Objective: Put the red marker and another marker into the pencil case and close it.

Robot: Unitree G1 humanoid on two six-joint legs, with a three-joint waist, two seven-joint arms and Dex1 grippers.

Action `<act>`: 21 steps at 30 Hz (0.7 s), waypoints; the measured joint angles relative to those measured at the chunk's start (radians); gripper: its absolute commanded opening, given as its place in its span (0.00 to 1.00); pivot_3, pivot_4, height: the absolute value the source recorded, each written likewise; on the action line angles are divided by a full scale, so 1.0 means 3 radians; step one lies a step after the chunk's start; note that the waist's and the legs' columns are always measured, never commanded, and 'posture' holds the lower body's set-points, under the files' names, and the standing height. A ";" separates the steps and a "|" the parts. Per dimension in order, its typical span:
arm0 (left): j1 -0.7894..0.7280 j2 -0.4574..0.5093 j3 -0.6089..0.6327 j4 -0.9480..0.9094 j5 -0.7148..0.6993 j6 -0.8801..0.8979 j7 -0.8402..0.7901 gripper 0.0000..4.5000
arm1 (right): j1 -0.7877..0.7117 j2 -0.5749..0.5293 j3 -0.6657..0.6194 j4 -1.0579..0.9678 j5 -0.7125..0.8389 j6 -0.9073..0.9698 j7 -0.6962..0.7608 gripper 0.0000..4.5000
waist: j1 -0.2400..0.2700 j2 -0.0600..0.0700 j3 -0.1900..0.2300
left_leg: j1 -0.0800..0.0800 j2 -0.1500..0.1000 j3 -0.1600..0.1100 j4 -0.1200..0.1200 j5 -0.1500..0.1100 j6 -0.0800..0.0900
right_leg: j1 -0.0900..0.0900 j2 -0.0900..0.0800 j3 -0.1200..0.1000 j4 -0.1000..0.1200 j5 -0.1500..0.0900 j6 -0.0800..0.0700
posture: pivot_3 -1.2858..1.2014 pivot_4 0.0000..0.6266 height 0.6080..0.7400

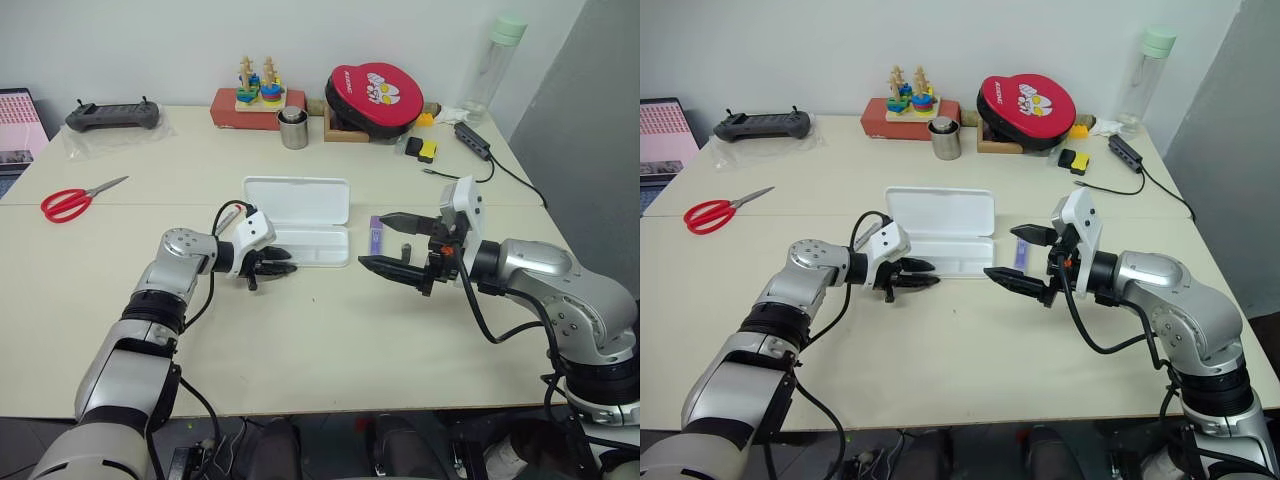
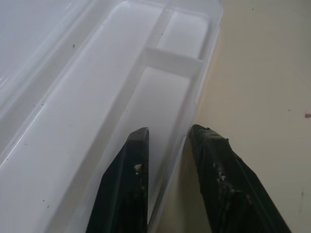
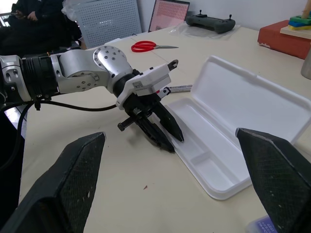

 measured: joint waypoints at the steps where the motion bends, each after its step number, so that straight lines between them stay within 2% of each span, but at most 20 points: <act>1: 0.0000 -0.0006 0.0001 0.0005 0.0006 -0.0022 0.0002 0.10 | 0.0000 0.0000 0.0000 0.0012 -0.0002 -0.0009 0.0002 1.00 | 0.0000 0.0000 0.0000 | 0.0000 0.0000 0.0000 0.0001 0.0000 0.0000 | 0.0000 0.0000 0.0000 0.0000 0.0000 0.0000 | 0.52 0.24 1.00; 3: 0.0001 -0.0023 0.0013 0.0018 0.0011 -0.0069 0.0028 0.00 | 0.0000 -0.0003 0.0000 0.0048 -0.0008 -0.0025 0.0006 1.00 | 0.0000 0.0000 0.0000 | 0.0000 0.0000 0.0000 0.0003 0.0000 0.0000 | 0.0000 0.0000 0.0000 0.0001 0.0001 0.0001 | 0.52 0.24 1.00; 11: 0.0186 0.0003 0.0070 -0.0231 -0.0011 -0.0171 -0.0041 0.00 | 0.0058 -0.0061 -0.0003 0.0071 -0.0013 -0.0042 0.0033 1.00 | 0.0000 0.0000 0.0000 | -0.0001 0.0000 0.0000 0.0006 0.0000 0.0000 | 0.0001 0.0000 0.0001 0.0002 0.0003 0.0000 | 0.52 0.24 1.00; 17: 0.0816 0.0248 0.0071 -0.1222 -0.0179 -0.0040 -0.0328 0.00 | 0.0218 -0.0211 -0.0021 -0.0054 0.0058 0.0016 0.0109 1.00 | -0.0005 0.0002 -0.0001 | -0.0002 0.0002 0.0000 0.0005 0.0000 0.0001 | 0.0000 0.0001 0.0001 0.0001 0.0009 -0.0015 | 0.52 0.24 1.00; 21: 0.1041 0.0362 0.0065 -0.1571 -0.0228 0.0029 -0.0415 0.00 | 0.0287 -0.0237 -0.0026 -0.0118 0.0098 0.0039 0.0108 1.00 | -0.0002 0.0002 -0.0001 | -0.0002 0.0002 -0.0002 0.0008 0.0000 0.0001 | 0.0000 0.0001 0.0000 0.0002 0.0009 -0.0011 | 0.52 0.24 1.00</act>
